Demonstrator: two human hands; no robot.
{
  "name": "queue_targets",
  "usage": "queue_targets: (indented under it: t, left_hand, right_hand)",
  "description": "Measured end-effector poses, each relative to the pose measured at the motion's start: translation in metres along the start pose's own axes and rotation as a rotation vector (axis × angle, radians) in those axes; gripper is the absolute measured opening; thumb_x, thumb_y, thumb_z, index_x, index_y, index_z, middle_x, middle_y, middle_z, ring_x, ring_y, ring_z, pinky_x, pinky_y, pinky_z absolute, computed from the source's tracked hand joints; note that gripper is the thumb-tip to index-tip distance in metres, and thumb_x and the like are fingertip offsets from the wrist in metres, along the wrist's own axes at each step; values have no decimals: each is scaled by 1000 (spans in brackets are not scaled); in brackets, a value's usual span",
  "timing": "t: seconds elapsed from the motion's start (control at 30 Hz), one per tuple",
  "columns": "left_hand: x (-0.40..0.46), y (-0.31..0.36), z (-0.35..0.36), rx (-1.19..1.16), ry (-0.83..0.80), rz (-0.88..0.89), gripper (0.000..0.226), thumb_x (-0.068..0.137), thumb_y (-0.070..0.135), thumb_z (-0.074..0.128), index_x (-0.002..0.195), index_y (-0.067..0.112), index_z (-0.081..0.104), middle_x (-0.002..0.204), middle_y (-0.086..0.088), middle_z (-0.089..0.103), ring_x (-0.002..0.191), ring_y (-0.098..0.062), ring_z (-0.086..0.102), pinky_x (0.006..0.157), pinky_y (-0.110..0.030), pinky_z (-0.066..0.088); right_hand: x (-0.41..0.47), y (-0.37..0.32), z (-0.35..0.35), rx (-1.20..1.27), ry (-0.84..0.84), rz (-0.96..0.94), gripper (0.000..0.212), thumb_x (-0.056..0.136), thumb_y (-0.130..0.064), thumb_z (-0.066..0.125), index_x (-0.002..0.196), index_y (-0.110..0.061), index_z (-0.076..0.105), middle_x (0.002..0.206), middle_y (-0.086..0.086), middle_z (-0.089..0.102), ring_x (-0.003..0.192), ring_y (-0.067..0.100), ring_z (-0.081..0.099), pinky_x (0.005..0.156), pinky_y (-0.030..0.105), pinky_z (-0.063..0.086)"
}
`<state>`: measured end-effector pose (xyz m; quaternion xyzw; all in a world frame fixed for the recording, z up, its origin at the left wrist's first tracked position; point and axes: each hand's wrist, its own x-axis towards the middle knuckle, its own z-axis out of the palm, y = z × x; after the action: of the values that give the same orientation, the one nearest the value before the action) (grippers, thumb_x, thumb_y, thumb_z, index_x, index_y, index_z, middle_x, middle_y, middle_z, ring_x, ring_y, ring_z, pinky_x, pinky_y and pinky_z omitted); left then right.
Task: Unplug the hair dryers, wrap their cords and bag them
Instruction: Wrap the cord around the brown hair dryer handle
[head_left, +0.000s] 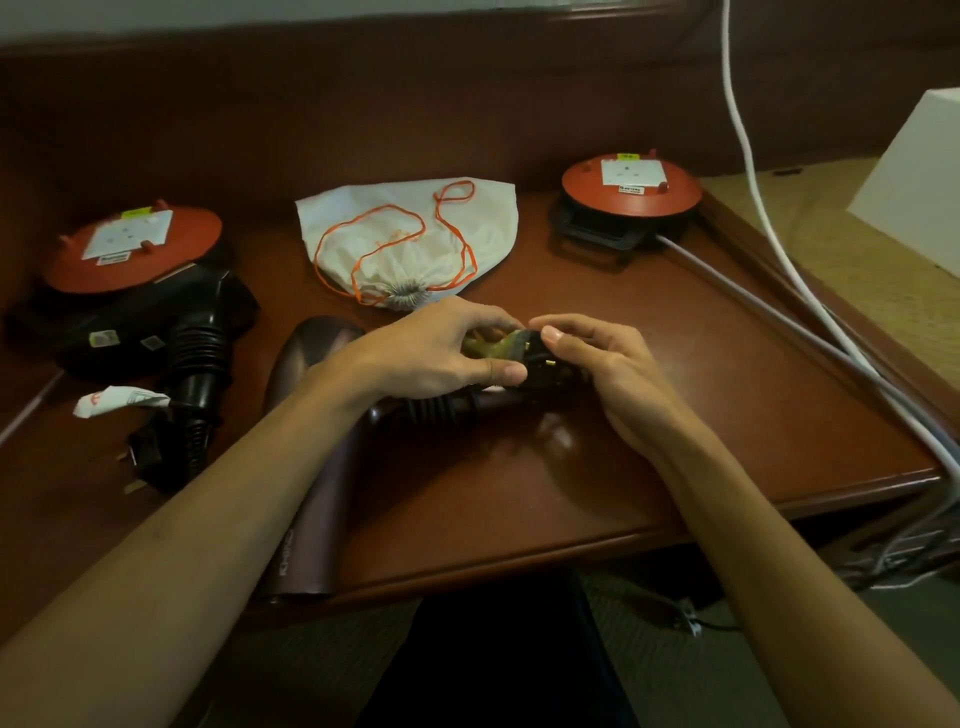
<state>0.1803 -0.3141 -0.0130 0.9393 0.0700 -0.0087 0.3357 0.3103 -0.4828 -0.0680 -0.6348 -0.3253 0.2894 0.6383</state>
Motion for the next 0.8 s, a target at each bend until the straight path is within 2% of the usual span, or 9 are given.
queue_targets:
  t: [0.07, 0.17, 0.4, 0.5, 0.63, 0.7, 0.8]
  left_hand:
    - [-1, 0, 0, -13, -27, -10, 55, 84, 41, 81, 133, 24, 64, 117, 8, 70, 109, -4, 64, 97, -26, 50]
    - [-1, -2, 1, 38, -23, -20, 61, 81, 40, 84, 136, 28, 60, 123, 11, 67, 115, -5, 61, 105, -35, 50]
    - [-2, -4, 3, 112, 2, 6, 61, 84, 41, 82, 139, 27, 59, 122, 10, 69, 113, -7, 63, 101, -39, 51]
    - [-1, -4, 3, 135, 13, -14, 67, 83, 44, 82, 142, 25, 56, 128, 8, 66, 116, -11, 61, 103, -40, 50]
    - [-3, -2, 4, 146, 64, 0, 69, 81, 43, 84, 141, 26, 56, 128, 8, 66, 116, -9, 60, 103, -36, 49]
    - [-4, -1, 3, 145, 64, 4, 67, 81, 42, 84, 140, 25, 58, 127, 8, 67, 116, -9, 60, 104, -37, 49]
    - [-3, -2, 3, 121, 52, 6, 63, 80, 41, 85, 137, 26, 62, 122, 8, 70, 113, -10, 63, 101, -40, 51]
  right_hand:
    - [1, -3, 0, -8, -11, 6, 18, 97, -19, 63, 105, -11, 77, 103, 13, 77, 104, 33, 71, 99, 49, 53]
    - [2, -6, 2, -3, 15, 14, 16, 96, -14, 63, 101, -9, 77, 99, 15, 77, 101, 32, 72, 98, 50, 54]
    - [5, -8, 0, -58, 30, -11, 14, 95, -13, 64, 98, -7, 77, 97, 16, 76, 96, 31, 72, 93, 50, 55]
    - [7, -10, 2, -66, 33, -15, 14, 95, -11, 64, 96, -7, 77, 96, 17, 76, 94, 32, 72, 89, 46, 56]
    - [8, -12, 4, -61, 39, -33, 15, 94, -8, 65, 88, -12, 78, 87, 11, 77, 83, 21, 72, 77, 36, 56]
    - [6, -14, 2, -95, 31, -65, 14, 95, -10, 65, 91, -12, 78, 88, 8, 78, 83, 17, 73, 74, 30, 57]
    - [-4, -18, -7, -291, -81, -161, 18, 99, -20, 62, 111, -15, 74, 102, 1, 76, 95, 10, 71, 79, 24, 57]
